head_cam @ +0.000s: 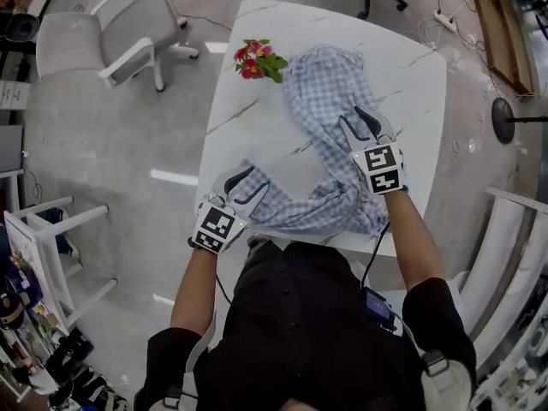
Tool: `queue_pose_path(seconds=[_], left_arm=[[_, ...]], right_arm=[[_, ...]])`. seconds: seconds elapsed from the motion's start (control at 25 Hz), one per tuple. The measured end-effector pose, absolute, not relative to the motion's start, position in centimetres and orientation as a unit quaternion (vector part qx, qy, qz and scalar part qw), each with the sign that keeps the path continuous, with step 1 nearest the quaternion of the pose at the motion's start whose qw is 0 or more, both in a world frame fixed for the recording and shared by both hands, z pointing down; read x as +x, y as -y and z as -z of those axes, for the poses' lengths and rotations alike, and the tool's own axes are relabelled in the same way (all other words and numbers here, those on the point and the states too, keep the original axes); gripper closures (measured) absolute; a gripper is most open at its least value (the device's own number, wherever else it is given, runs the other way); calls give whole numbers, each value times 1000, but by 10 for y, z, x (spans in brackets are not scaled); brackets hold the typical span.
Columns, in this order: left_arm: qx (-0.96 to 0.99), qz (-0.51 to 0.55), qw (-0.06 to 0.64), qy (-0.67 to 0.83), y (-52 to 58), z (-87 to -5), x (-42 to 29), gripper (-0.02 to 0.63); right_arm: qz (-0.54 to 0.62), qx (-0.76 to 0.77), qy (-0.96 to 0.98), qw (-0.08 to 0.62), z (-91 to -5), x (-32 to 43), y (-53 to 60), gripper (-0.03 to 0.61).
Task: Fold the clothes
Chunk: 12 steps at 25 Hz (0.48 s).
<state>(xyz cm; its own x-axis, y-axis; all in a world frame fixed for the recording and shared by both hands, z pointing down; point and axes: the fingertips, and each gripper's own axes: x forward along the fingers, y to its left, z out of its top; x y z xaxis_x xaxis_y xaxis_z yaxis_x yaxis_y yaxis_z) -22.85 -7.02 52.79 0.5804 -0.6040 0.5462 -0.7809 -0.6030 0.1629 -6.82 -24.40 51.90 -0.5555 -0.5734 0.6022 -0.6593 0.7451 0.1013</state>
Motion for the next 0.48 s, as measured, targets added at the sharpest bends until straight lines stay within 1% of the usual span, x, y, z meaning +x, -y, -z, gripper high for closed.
queue_pose_path(seconds=[0.2,0.48], left_arm=[[859,-224,191,418,106,-533,-215,417],[840,-223,205,450,146,-548,-202,414]], right_arm=[[-66,344,876,330,-533,-59,268,420],[-60,339,877,335,-543,-61,303,420]])
